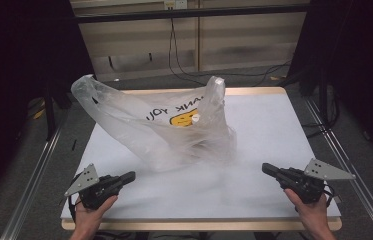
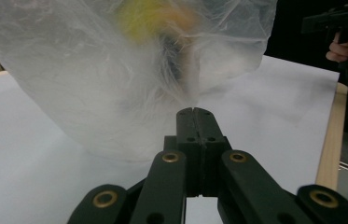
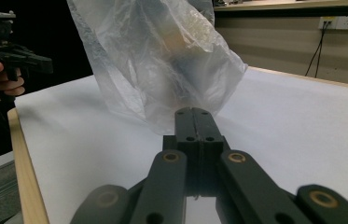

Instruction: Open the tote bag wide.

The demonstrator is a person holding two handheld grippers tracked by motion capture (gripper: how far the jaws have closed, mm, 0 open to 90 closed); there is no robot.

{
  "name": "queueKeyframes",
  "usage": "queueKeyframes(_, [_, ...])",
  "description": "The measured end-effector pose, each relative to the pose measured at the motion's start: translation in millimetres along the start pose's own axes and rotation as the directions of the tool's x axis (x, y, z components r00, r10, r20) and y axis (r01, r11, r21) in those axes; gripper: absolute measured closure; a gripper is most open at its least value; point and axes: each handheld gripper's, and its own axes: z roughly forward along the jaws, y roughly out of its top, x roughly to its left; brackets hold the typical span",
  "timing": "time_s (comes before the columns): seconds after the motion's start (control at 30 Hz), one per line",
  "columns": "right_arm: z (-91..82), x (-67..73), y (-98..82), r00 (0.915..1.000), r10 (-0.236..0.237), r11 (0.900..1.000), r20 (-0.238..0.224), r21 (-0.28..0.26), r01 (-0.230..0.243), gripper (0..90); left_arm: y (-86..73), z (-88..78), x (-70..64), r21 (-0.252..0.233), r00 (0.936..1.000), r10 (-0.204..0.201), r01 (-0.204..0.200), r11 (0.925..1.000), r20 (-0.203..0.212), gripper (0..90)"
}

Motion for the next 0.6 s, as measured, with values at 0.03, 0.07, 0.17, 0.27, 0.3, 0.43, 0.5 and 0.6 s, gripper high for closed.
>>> queueKeyframes(0.03, [3.3, 0.4, 2.7, 0.9999, 0.003, 1.000, -0.012, 0.005, -0.003, 90.0, 2.2, 1.6, -0.8, -0.002, 0.9997, -0.020, 0.020, 0.9998, 0.014, 90.0])
queueKeyframes(0.07, [4.5, 0.3, 3.8, 0.9999, 0.004, 1.000, -0.014, 0.007, -0.004, 90.0, 3.9, 2.7, -0.6, -0.003, 0.9998, -0.015, 0.015, 0.9999, 0.015, 90.0])
queueKeyframes(0.17, [10.0, 2.2, 9.1, 0.9994, 0.006, 1.000, -0.033, 0.026, -0.005, 90.0, 8.4, 4.3, 0.5, -0.005, 0.9983, -0.035, 0.035, 0.9994, 0.047, 90.0])
queueKeyframes(0.27, [13.2, 4.2, 14.3, 0.9986, 0.017, 1.000, -0.050, 0.027, -0.015, 90.0, 12.8, 4.6, 0.1, -0.009, 0.9976, -0.043, 0.044, 0.9990, 0.054, 90.0])
queueKeyframes(0.3, [14.5, 5.0, 16.8, 0.9979, 0.024, 0.999, -0.060, 0.027, -0.022, 90.0, 14.2, 5.0, -0.9, -0.013, 0.9976, -0.048, 0.048, 0.9988, 0.051, 90.0])
queueKeyframes(0.43, [16.7, 6.9, 23.9, 0.9973, 0.024, 0.999, -0.070, 0.028, -0.022, 90.0, 18.4, 5.1, -0.3, -0.020, 0.9957, -0.047, 0.049, 0.9986, 0.080, 90.0])
queueKeyframes(0.5, [20.3, 8.5, 31.0, 0.9961, 0.031, 0.999, -0.083, 0.027, -0.029, 90.0, 22.3, 6.2, -0.7, -0.023, 0.9967, -0.053, 0.054, 0.9983, 0.061, 90.0])
queueKeyframes(0.6, [26.1, 10.2, 38.5, 0.9956, 0.030, 0.999, -0.089, 0.033, -0.027, 90.0, 26.6, 8.3, 1.7, -0.015, 0.9948, -0.050, 0.052, 0.9985, 0.089, 90.0])
